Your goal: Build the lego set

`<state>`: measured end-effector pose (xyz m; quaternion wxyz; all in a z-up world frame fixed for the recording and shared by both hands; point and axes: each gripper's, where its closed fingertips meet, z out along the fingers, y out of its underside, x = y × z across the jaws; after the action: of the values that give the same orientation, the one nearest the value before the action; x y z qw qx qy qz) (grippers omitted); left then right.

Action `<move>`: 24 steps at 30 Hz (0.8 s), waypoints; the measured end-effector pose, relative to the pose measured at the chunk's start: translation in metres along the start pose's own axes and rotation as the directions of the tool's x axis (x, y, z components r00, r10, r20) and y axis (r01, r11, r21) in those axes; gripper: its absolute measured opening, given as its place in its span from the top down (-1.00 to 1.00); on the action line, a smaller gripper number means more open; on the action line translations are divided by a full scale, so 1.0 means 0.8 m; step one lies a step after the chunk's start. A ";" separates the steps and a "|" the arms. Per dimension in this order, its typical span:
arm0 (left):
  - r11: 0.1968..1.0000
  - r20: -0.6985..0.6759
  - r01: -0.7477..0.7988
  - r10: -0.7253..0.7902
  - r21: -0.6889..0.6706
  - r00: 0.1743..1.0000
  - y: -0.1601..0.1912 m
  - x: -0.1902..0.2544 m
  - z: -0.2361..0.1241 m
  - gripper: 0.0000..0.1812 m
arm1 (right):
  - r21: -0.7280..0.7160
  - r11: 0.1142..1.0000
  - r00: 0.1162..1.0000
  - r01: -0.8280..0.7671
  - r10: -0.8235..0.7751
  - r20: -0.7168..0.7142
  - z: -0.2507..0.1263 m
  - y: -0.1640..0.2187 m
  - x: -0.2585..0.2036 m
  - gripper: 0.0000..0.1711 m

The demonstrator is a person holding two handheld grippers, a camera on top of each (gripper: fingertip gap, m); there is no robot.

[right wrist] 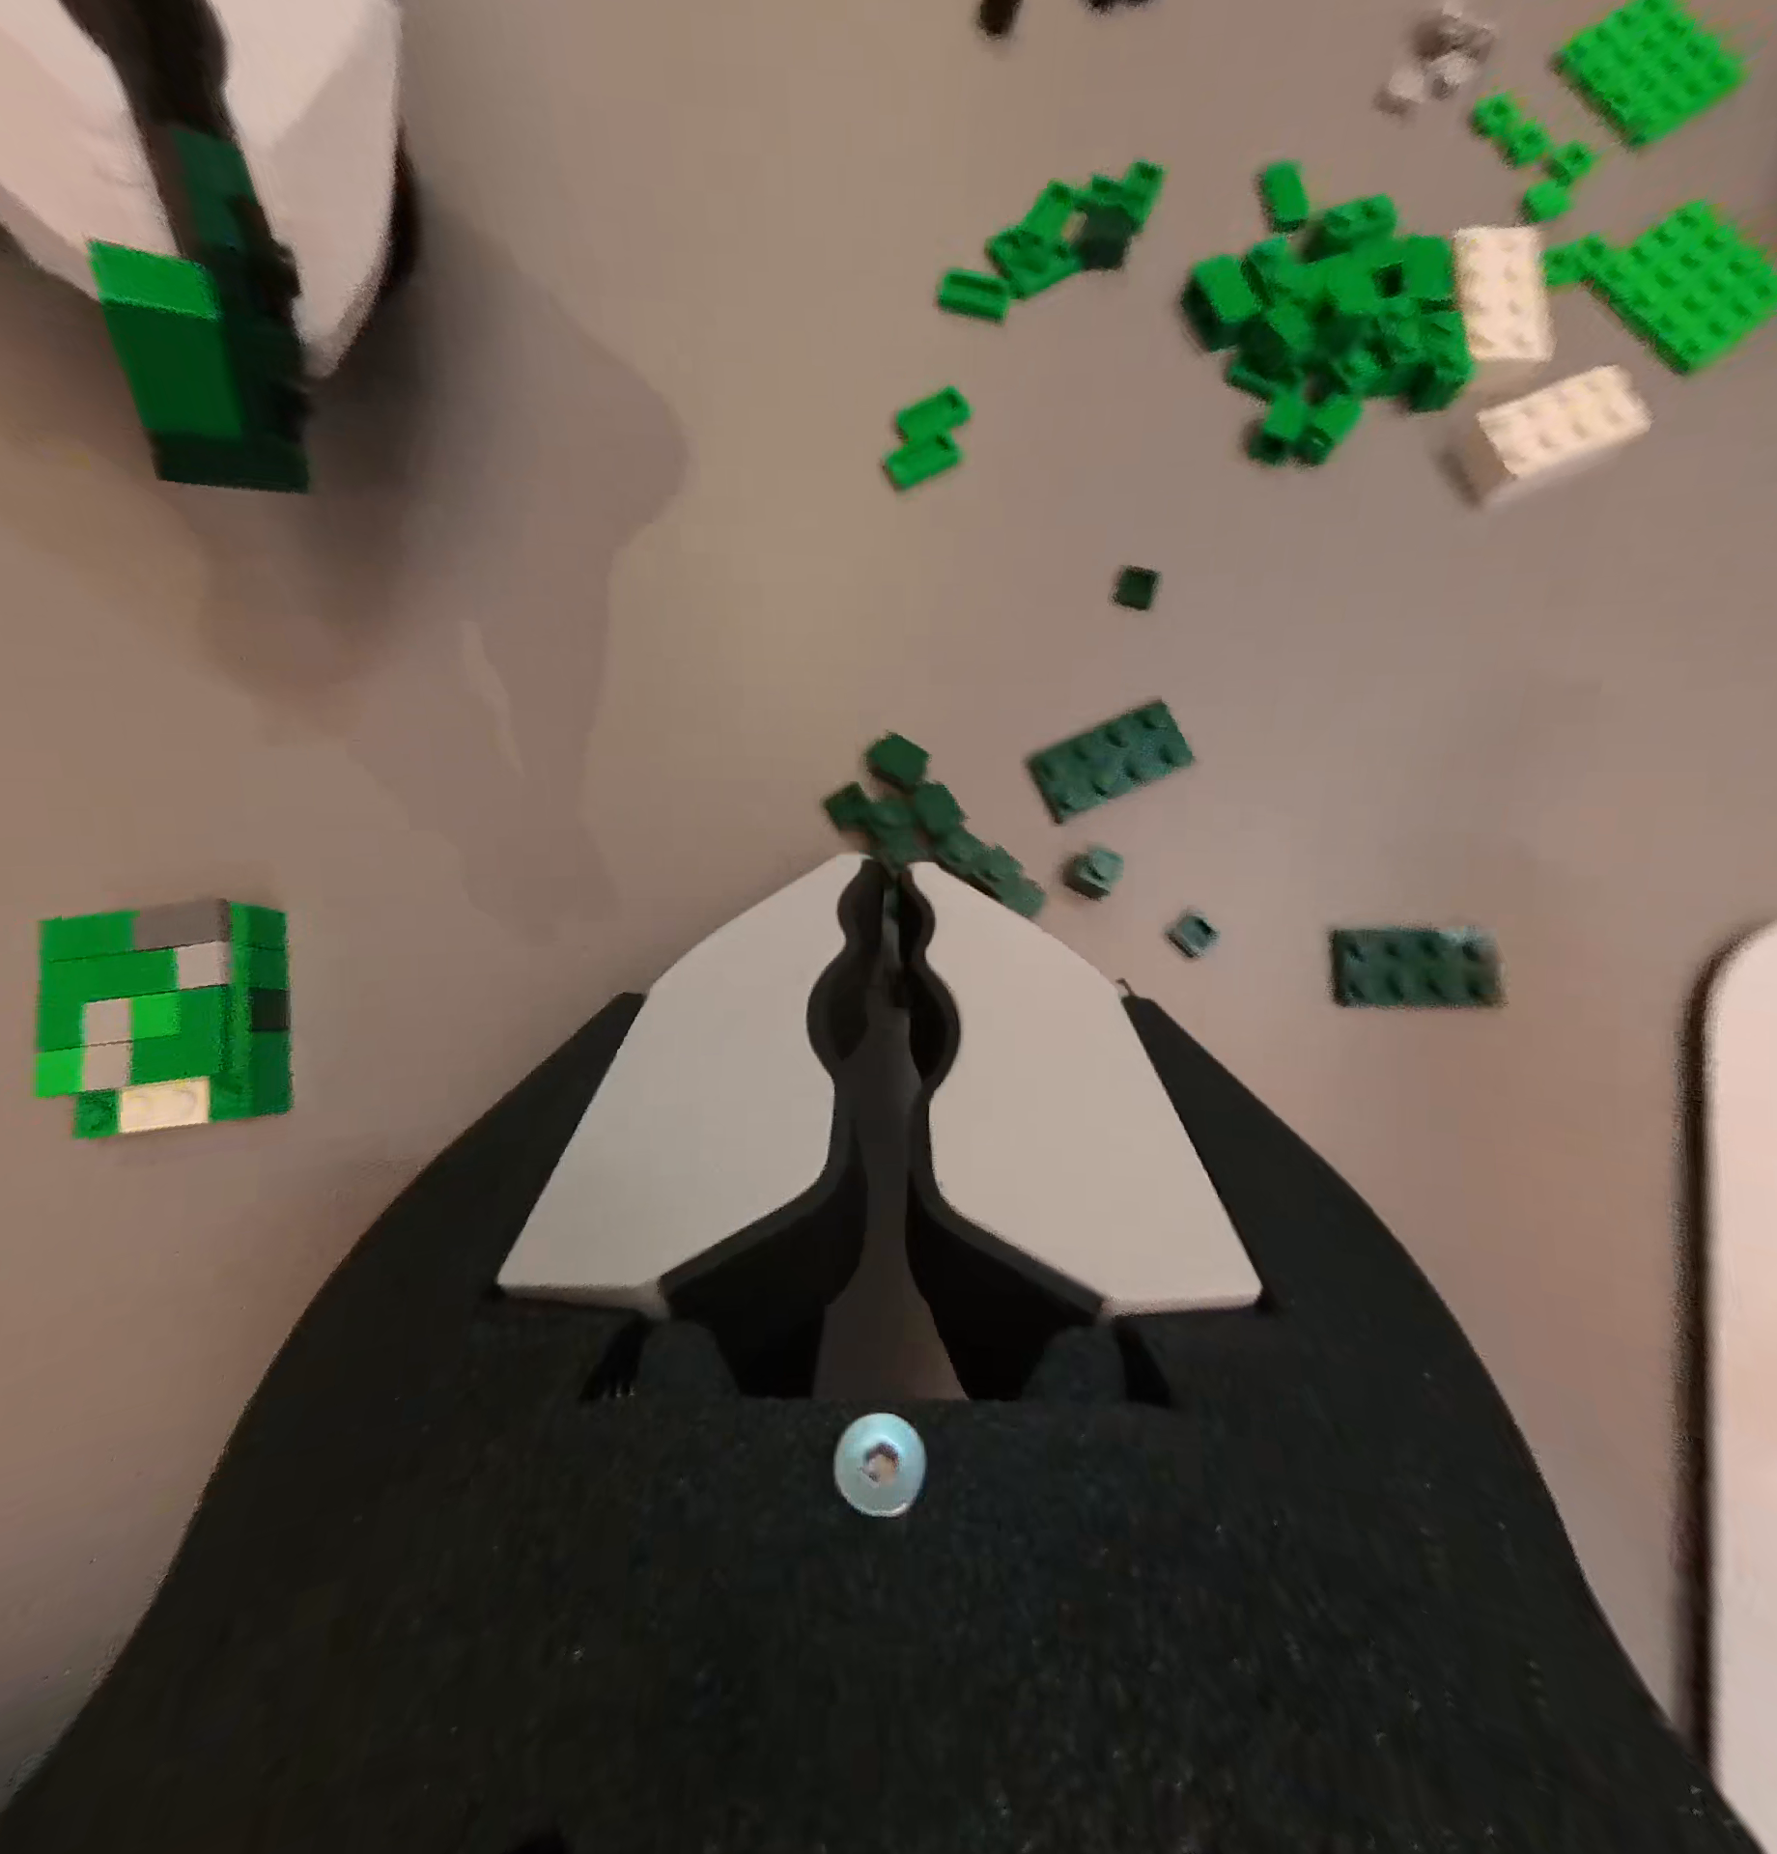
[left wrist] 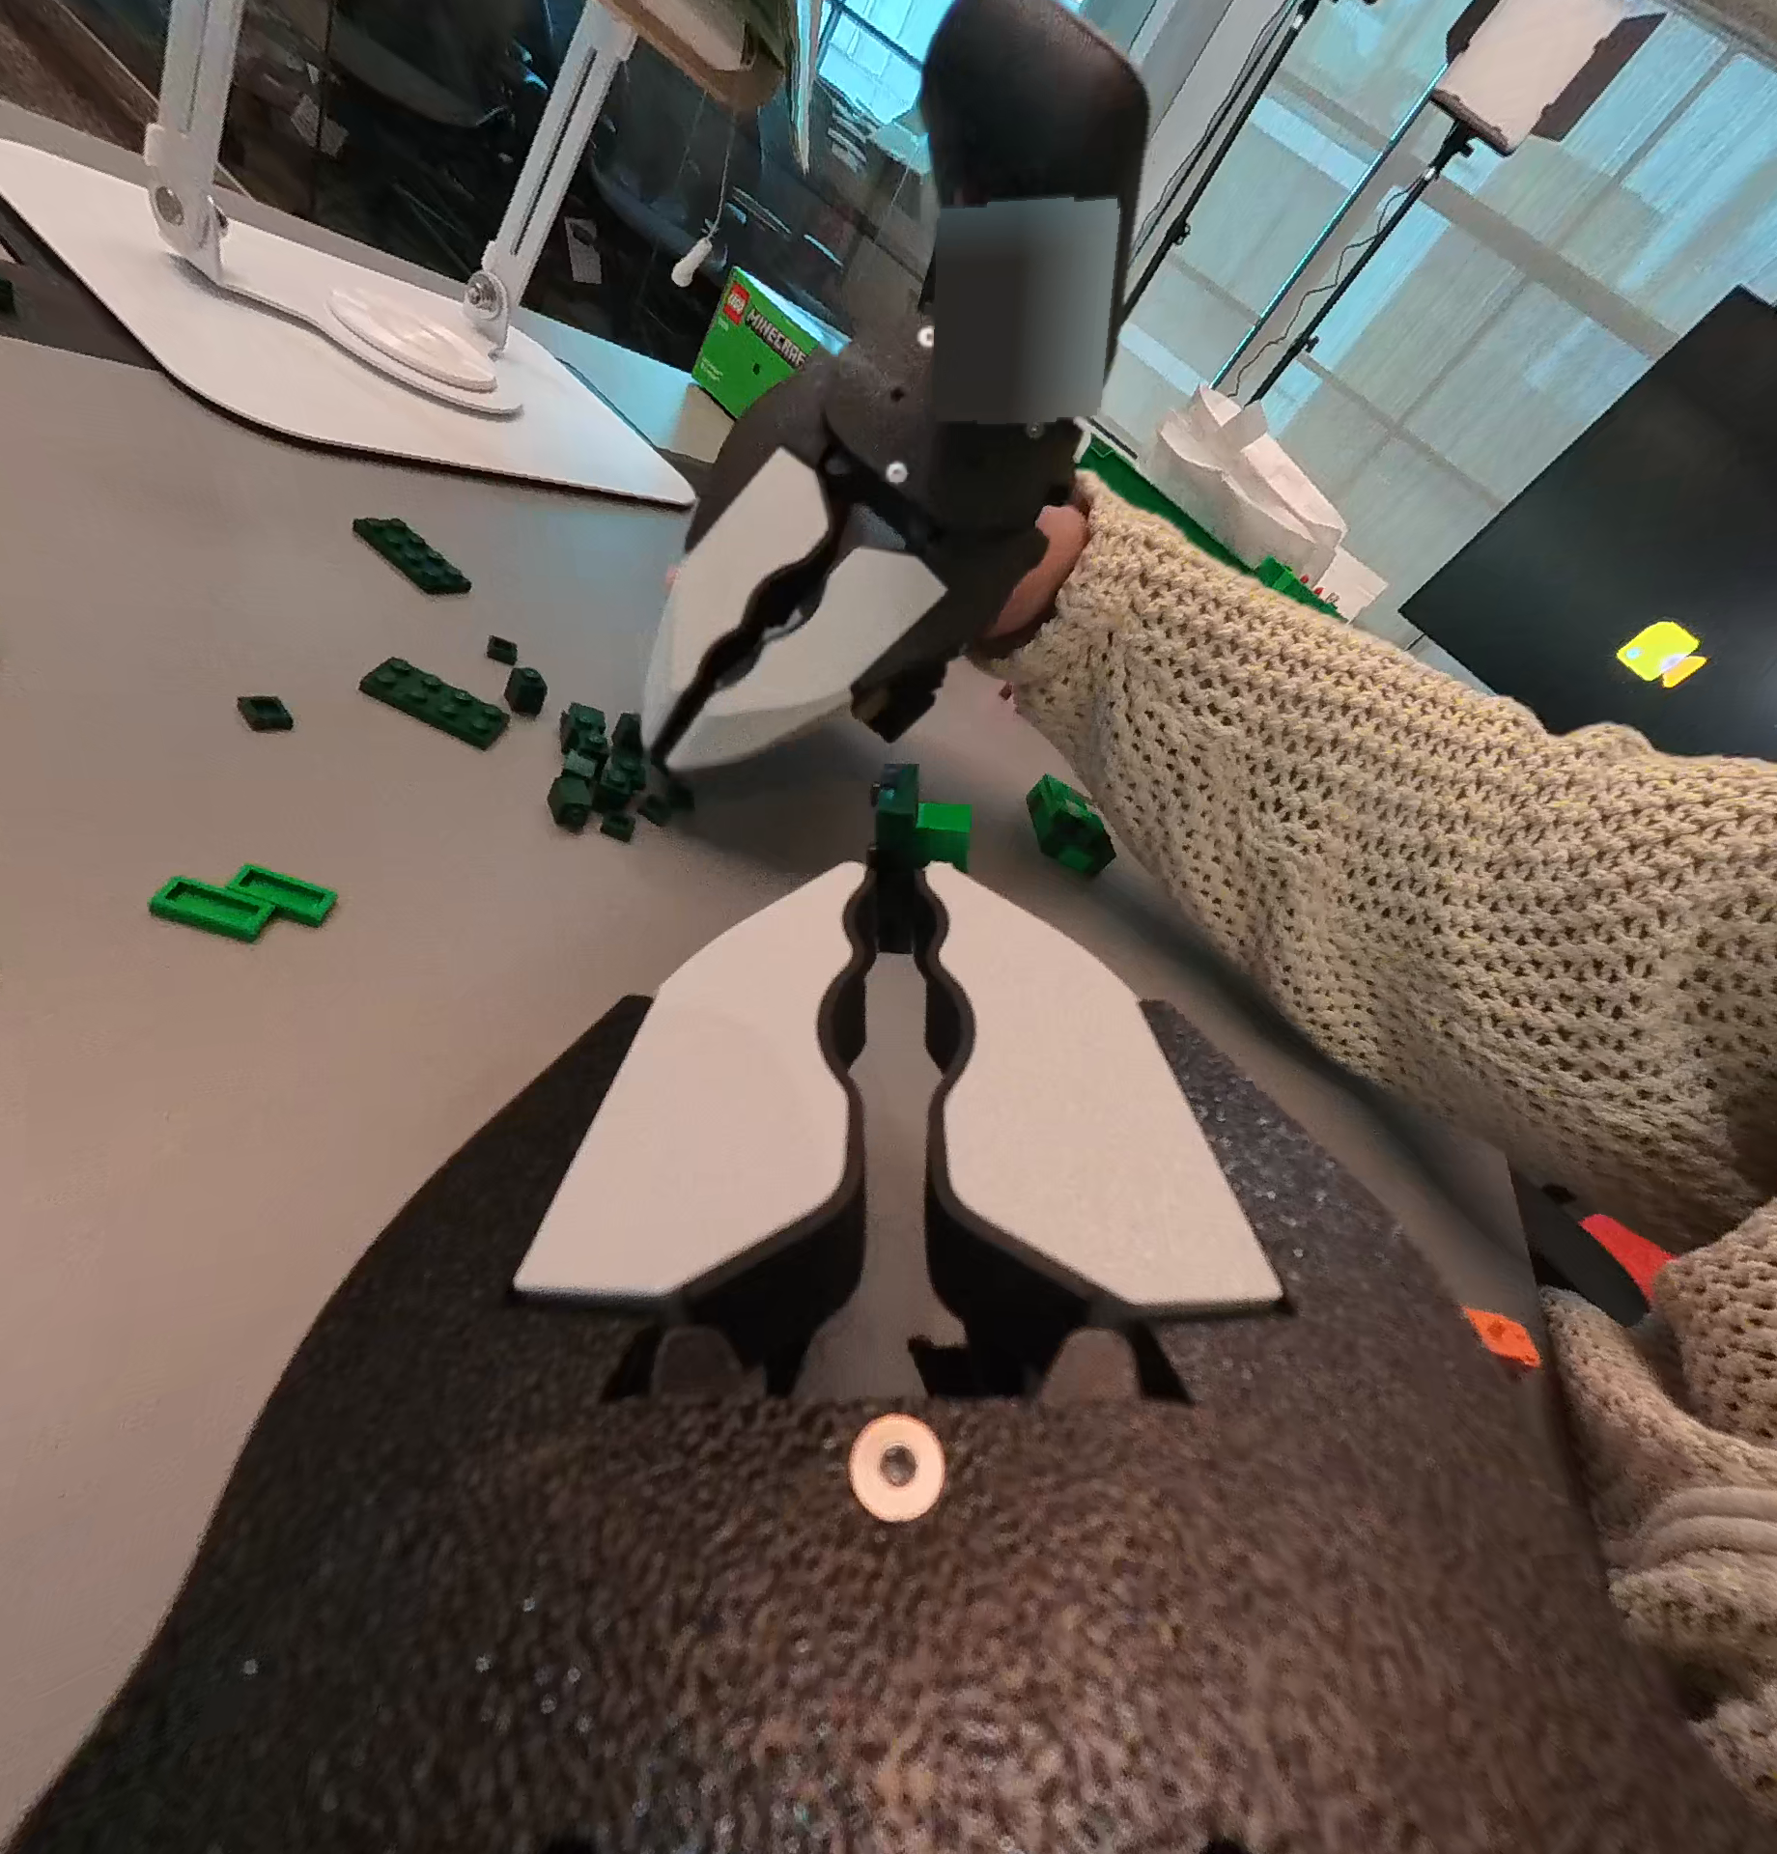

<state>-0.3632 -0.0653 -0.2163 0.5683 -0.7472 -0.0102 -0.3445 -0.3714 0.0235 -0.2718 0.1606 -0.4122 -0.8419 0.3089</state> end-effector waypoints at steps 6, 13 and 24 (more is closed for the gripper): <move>1.000 -0.008 0.009 -0.009 -0.002 1.000 0.001 0.000 0.000 0.93 | -0.030 0.999 0.991 -0.024 0.027 0.132 0.014 -0.008 -0.024 0.98; 1.000 -0.014 0.026 -0.026 -0.008 1.000 0.002 0.000 0.000 0.93 | -0.081 0.995 0.998 0.059 -0.061 -0.021 0.022 0.001 -0.003 0.96; 0.999 -0.025 0.029 -0.029 -0.017 0.999 0.004 0.002 0.001 0.92 | 0.012 0.999 0.999 0.039 -0.038 -0.035 0.025 -0.014 0.007 0.84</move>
<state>-0.3606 -0.0663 -0.2182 0.5570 -0.7474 -0.0111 -0.3619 -0.3920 0.0152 -0.2792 0.1836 -0.4001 -0.8448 0.3042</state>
